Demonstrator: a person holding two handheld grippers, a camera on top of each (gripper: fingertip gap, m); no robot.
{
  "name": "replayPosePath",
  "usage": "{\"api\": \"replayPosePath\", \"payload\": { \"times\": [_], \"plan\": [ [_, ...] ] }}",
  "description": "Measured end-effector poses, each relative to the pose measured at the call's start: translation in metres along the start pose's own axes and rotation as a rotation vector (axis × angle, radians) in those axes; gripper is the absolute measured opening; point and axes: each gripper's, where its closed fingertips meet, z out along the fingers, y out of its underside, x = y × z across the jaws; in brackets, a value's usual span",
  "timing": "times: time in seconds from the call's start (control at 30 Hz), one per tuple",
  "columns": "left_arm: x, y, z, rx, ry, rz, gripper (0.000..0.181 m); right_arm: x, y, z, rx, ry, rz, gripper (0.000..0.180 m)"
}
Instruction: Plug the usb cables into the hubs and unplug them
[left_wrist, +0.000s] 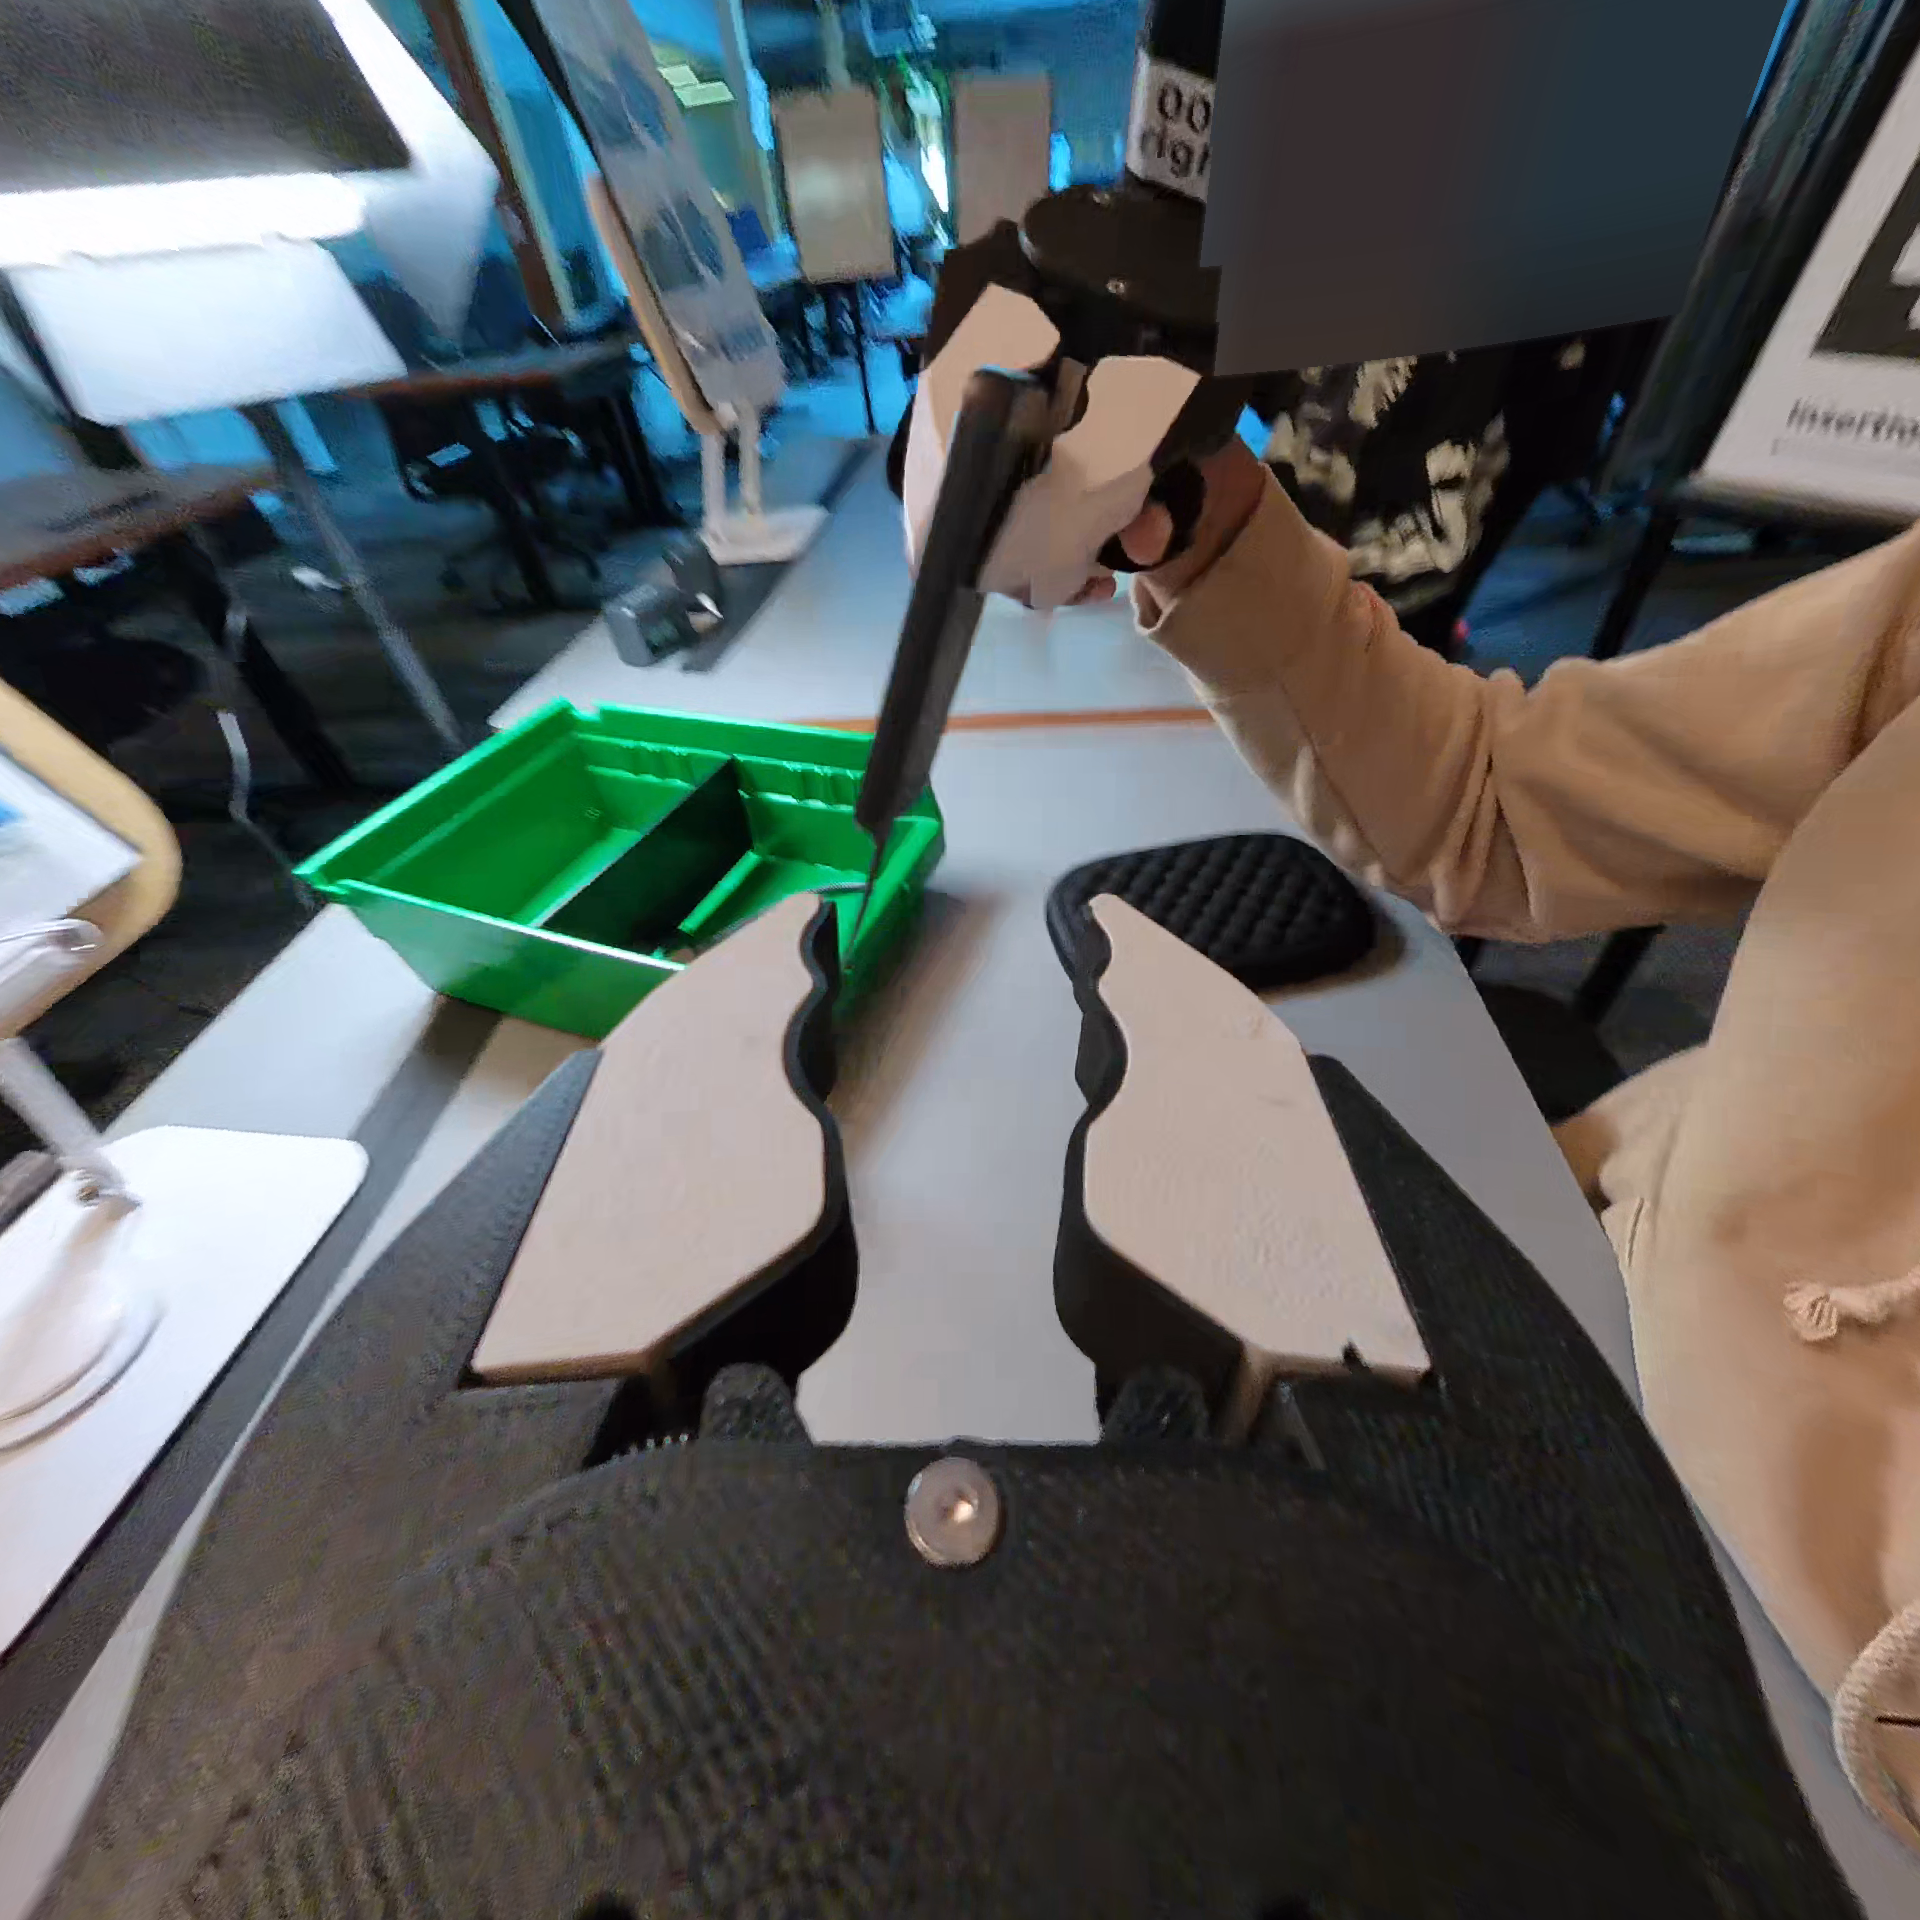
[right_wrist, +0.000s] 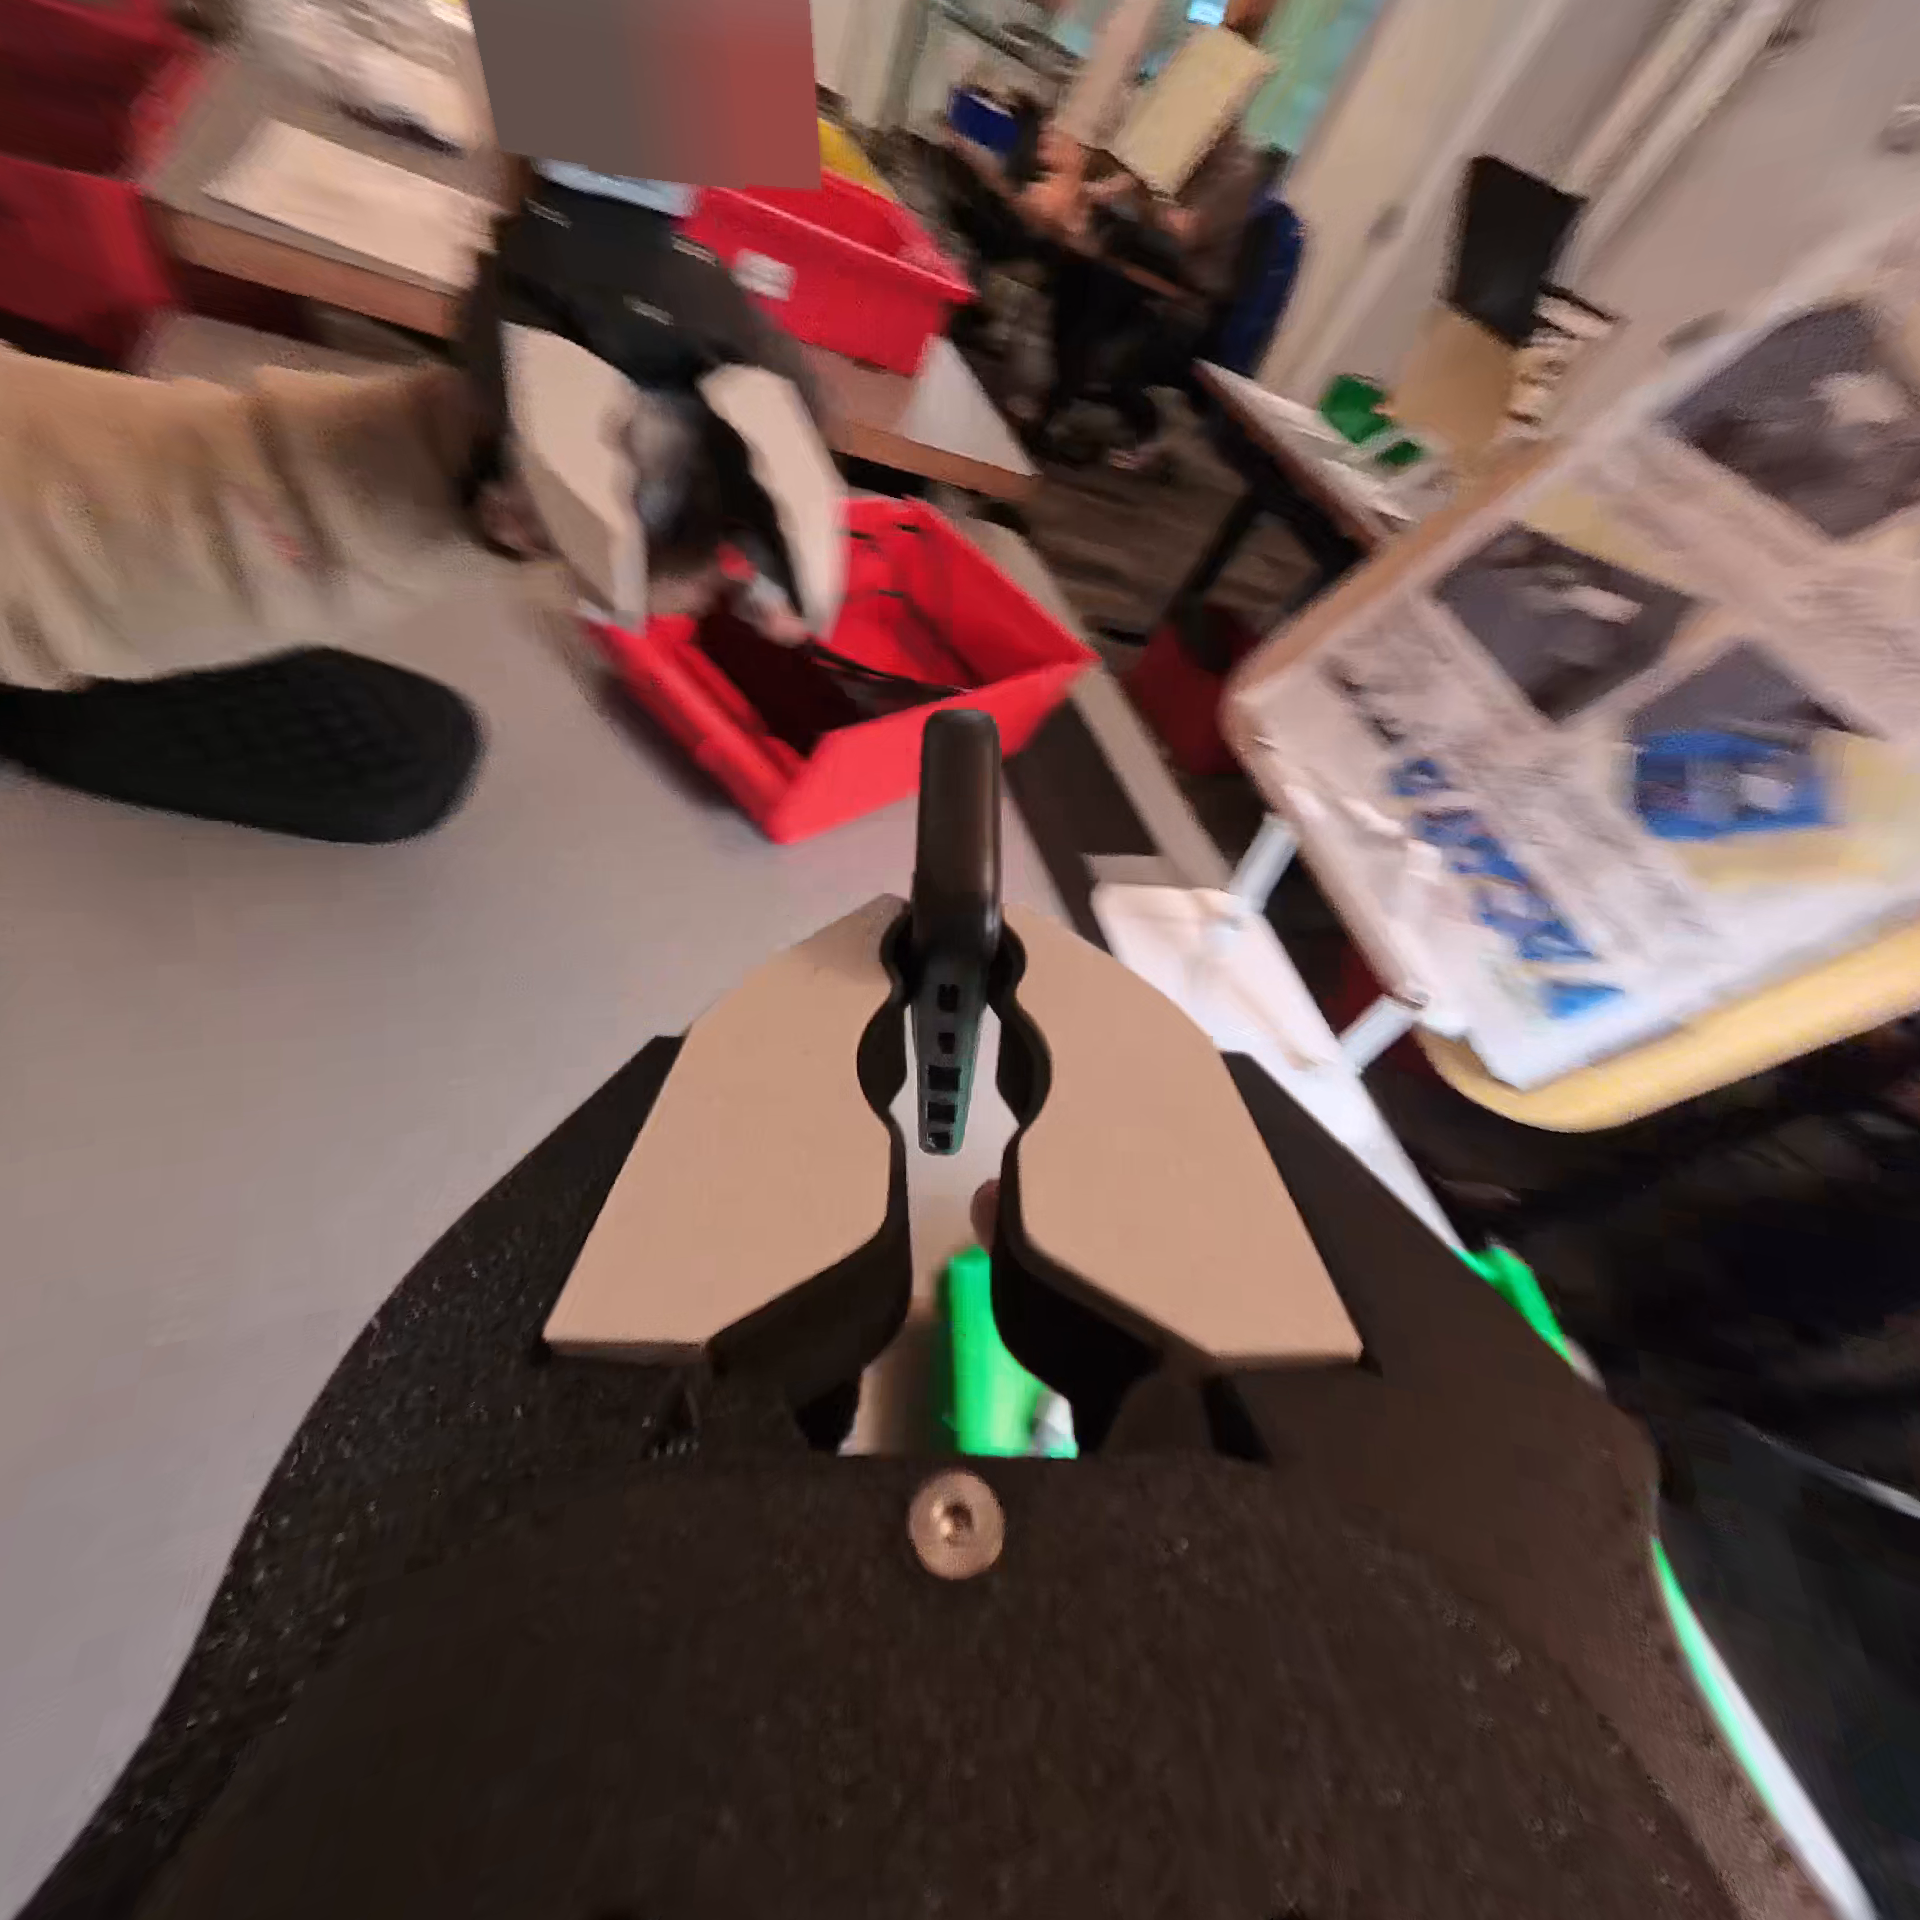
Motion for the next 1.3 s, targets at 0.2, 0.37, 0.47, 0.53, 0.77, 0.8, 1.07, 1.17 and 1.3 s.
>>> {"api": "replayPosePath", "payload": {
  "times": [0.2, 0.37, 0.47, 0.53, 0.77, 0.8, 1.07, 1.17, 1.3],
  "plan": [
    [-0.01, 0.056, -0.048, -0.009, -0.118, -0.149, 0.041, 0.126, 0.048, -0.038, -0.307, 0.387, 0.04, 0.013],
    [-0.008, 0.112, -0.069, 0.018, -0.16, -0.294, 0.04, 0.183, 0.151, -0.012, -0.599, 0.48, 0.082, 0.013],
    [-0.012, 0.116, -0.082, 0.026, -0.195, -0.298, 0.039, 0.194, 0.21, 0.014, -0.719, 0.458, 0.123, 0.012],
    [-0.017, 0.117, -0.09, 0.022, -0.238, -0.273, 0.039, 0.199, 0.241, 0.026, -0.765, 0.44, 0.17, 0.013],
    [-0.034, 0.131, -0.111, 0.019, -0.345, -0.283, 0.039, 0.191, 0.243, 0.047, -0.694, 0.359, 0.244, 0.039],
    [-0.037, 0.131, -0.115, 0.02, -0.363, -0.286, 0.04, 0.187, 0.232, 0.046, -0.642, 0.359, 0.243, 0.04],
    [-0.076, 0.117, -0.173, -0.015, -0.587, -0.259, 0.04, 0.107, 0.154, 0.01, -0.125, 0.33, 0.38, 0.04],
    [-0.103, 0.121, -0.206, -0.16, -0.699, -0.255, 0.041, 0.065, 0.166, 0.001, -0.054, 0.32, 0.409, 0.04],
    [-0.147, 0.123, -0.238, -0.364, -0.798, -0.256, 0.046, 0.024, 0.186, 0.001, -0.013, 0.317, 0.43, 0.039]
  ]
}}
